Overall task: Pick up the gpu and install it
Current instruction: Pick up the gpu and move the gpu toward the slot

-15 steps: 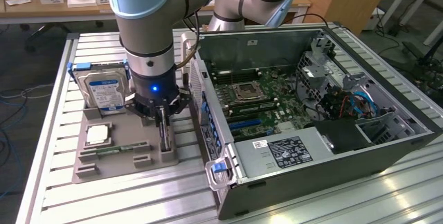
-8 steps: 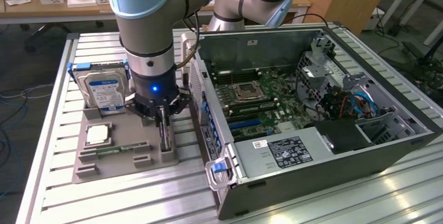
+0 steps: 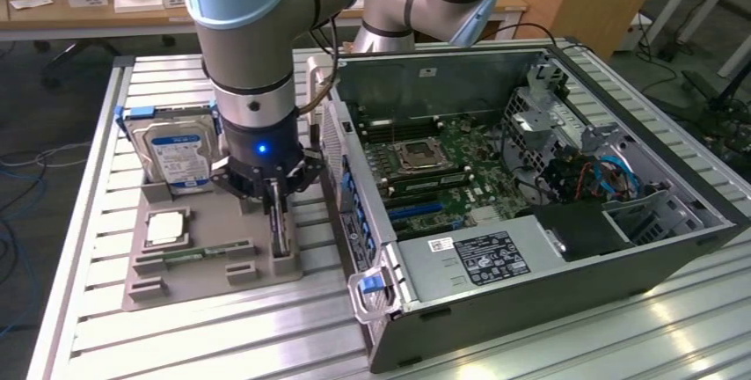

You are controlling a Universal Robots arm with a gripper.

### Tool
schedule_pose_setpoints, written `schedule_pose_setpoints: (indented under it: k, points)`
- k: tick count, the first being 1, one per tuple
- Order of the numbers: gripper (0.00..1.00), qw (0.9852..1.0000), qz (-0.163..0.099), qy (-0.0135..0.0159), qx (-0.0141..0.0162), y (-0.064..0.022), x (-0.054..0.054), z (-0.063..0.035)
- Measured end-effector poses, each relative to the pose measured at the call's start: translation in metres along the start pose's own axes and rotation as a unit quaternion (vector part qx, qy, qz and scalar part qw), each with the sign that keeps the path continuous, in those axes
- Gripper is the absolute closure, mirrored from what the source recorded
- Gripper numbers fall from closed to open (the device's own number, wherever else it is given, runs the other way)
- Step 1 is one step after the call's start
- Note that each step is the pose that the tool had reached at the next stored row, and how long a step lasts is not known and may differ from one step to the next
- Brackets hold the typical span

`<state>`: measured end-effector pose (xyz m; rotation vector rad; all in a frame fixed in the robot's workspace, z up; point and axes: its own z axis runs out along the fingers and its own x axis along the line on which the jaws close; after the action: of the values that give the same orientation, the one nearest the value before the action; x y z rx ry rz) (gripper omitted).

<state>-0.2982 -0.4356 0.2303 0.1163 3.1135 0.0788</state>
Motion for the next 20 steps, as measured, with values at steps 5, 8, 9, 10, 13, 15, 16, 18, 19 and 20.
schedule_pose_setpoints:
  k: [5, 8, 9, 10, 13, 15, 16, 18, 19, 20]
  points:
    - [0.73, 1.0000, 0.000, 0.0000, 0.0000, 0.0007, 0.000, -0.0128]
    - [0.73, 1.0000, 0.000, 0.0000, 0.0000, 0.0012, -0.001, -0.0228]
    - [0.73, 1.0000, 0.000, 0.0000, 0.0000, 0.0014, -0.001, -0.0262]
    - [0.73, 1.0000, 0.000, 0.0000, 0.0000, 0.0015, -0.001, -0.0294]
    - [0.73, 1.0000, 0.000, 0.0000, 0.0000, 0.0021, -0.001, -0.0392]
    - [0.73, 1.0000, 0.000, -0.0001, 0.0000, 0.0024, -0.001, -0.0458]
    - [0.73, 1.0000, 0.000, 0.0000, 0.0000, 0.0026, -0.001, -0.0497]
    - [0.73, 1.0000, 0.000, 0.0000, 0.0000, 0.0029, -0.001, -0.0557]
    - [0.73, 1.0000, 0.000, 0.0000, -0.0001, 0.0031, -0.001, -0.0585]
    - [0.73, 1.0000, 0.000, 0.0000, -0.0001, 0.0032, -0.001, -0.0613]
